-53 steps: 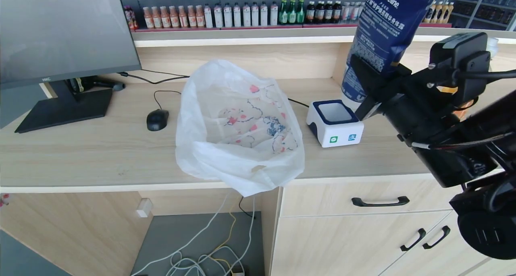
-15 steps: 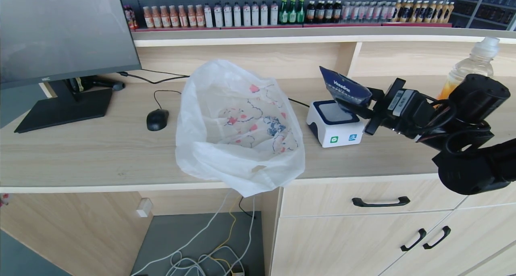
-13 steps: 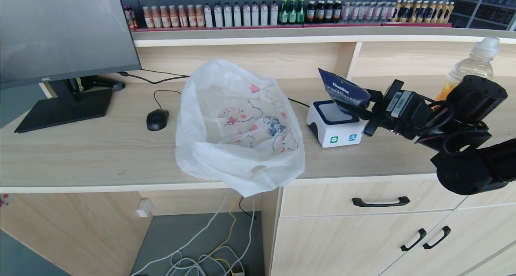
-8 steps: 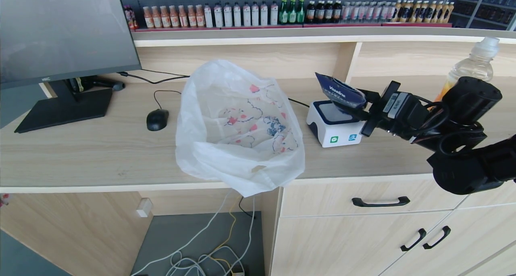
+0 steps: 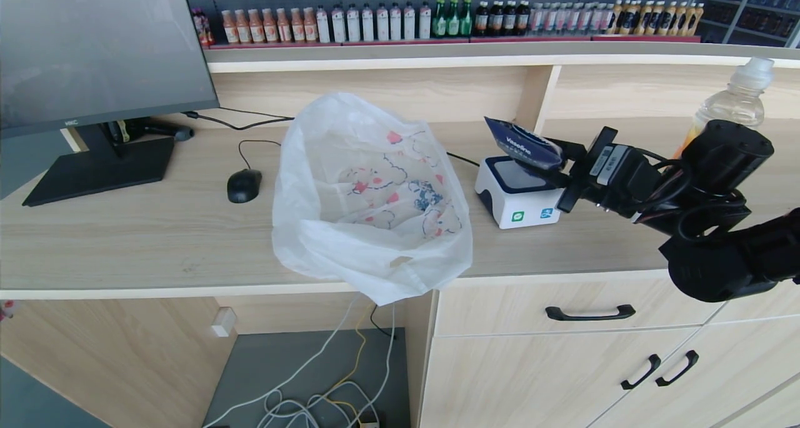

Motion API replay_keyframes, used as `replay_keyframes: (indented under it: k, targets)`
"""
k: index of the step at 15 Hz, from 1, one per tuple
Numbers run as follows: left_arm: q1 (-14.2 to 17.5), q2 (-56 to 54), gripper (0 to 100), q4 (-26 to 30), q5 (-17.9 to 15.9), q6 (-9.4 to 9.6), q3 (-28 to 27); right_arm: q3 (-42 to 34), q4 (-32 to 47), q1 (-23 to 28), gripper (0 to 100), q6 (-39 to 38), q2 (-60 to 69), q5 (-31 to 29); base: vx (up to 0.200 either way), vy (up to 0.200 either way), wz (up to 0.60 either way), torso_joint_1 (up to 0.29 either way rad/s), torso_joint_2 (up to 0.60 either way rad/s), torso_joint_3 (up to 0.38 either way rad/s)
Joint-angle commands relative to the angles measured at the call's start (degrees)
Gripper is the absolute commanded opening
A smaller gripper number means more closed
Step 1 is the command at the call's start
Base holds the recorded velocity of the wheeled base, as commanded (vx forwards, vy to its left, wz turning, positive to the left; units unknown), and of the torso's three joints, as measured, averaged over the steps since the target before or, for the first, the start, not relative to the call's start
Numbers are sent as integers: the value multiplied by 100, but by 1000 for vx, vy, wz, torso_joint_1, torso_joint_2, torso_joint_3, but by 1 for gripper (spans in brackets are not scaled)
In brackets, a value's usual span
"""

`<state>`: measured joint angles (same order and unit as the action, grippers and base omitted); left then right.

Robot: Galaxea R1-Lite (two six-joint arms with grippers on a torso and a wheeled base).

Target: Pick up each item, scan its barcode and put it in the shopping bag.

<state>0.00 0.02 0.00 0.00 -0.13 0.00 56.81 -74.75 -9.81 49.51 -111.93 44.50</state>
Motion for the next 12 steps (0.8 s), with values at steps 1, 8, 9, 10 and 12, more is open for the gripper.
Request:
replay_keyframes:
  k: [1, 8, 9, 10, 12]
  targets:
    - [-9, -2, 100, 0, 0, -4, 0, -12, 5, -91, 0, 6, -13, -2, 0, 0, 0, 0, 0, 0]
    - [0, -2, 100, 0, 0, -4, 0, -47, -4, -109, 0, 33, -4, -55, 0, 0, 0, 0, 0, 0]
    - [0, -2, 100, 0, 0, -4, 0, -38, 5, -135, 0, 33, -4, -55, 0, 0, 0, 0, 0, 0]
    - [0, -2, 100, 0, 0, -4, 0, -38, -4, -144, 0, 33, -4, -55, 0, 0, 0, 0, 0, 0]
    - [0, -2, 100, 0, 0, -4, 0, -56, -4, -144, 0, 6, -4, -64, 0, 0, 0, 0, 0, 0]
